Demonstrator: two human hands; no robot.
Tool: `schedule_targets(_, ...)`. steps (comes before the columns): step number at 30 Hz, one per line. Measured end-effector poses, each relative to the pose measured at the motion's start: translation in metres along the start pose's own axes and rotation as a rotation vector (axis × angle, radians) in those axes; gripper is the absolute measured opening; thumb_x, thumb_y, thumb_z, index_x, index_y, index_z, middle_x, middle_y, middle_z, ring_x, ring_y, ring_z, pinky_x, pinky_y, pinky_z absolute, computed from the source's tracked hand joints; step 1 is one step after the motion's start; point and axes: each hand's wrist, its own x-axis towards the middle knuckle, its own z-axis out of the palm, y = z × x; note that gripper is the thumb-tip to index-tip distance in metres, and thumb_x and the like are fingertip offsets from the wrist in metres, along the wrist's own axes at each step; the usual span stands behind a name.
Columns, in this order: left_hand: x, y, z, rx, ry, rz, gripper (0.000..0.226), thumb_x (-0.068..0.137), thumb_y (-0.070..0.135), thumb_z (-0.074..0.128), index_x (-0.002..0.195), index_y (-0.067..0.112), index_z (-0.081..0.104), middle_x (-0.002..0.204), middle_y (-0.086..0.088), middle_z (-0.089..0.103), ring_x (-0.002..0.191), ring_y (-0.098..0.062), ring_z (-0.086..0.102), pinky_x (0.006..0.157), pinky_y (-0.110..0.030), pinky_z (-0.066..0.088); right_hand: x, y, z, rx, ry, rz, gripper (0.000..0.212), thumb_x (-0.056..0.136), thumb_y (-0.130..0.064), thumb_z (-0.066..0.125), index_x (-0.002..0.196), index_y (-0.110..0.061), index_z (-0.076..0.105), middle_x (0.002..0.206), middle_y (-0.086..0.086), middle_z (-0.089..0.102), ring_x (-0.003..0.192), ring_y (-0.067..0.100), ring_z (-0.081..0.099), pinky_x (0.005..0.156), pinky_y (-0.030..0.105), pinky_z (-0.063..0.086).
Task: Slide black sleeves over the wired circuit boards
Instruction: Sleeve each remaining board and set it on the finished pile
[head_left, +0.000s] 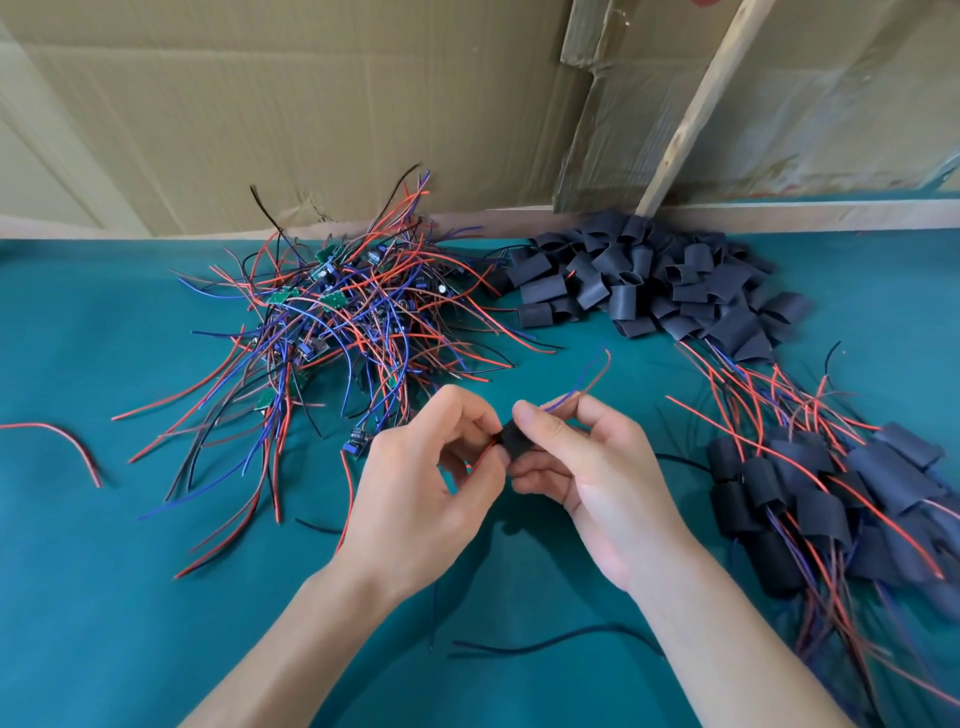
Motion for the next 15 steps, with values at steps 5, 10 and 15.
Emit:
schedule_targets(5,0.001,0.000,0.001,0.022,-0.002,-0.037,0.019,0.085,0.012,0.072,0.087,0.024,0.057,0.067,0.006,0.065,0.059,-0.016,0.058,0.058,-0.025,0.049,0.001,0.007,0.000,-0.080,-0.027,-0.052,0.031,0.074,-0.023,0.090,0.091,-0.007,0.069,0.076,0.010,0.071,0.060,0.020,0.065,0.054,0.026,0.053)
schedule_targets(10,0.001,0.002,-0.002,-0.185,-0.108,-0.143,0.016,0.089,0.038,0.066,0.085,0.023,0.061,0.071,0.000,0.065,0.063,-0.025,0.061,0.061,-0.040,0.053,0.002,-0.005,-0.005,-0.086,0.011,-0.084,0.032,0.068,-0.041,0.080,0.079,-0.012,0.073,0.065,0.007,0.065,0.054,0.017,0.055,0.048,0.023,0.044)
schedule_targets(15,0.011,-0.010,-0.020,0.132,0.053,-0.079,0.012,0.088,0.027,0.064,0.078,0.023,0.062,0.064,0.013,0.059,0.057,-0.006,0.053,0.057,-0.024,0.044,-0.005,-0.065,-0.061,-0.340,0.191,-0.222,0.036,0.057,-0.049,0.083,0.072,-0.016,0.078,0.057,0.002,0.061,0.045,0.012,0.053,0.036,0.017,0.031)
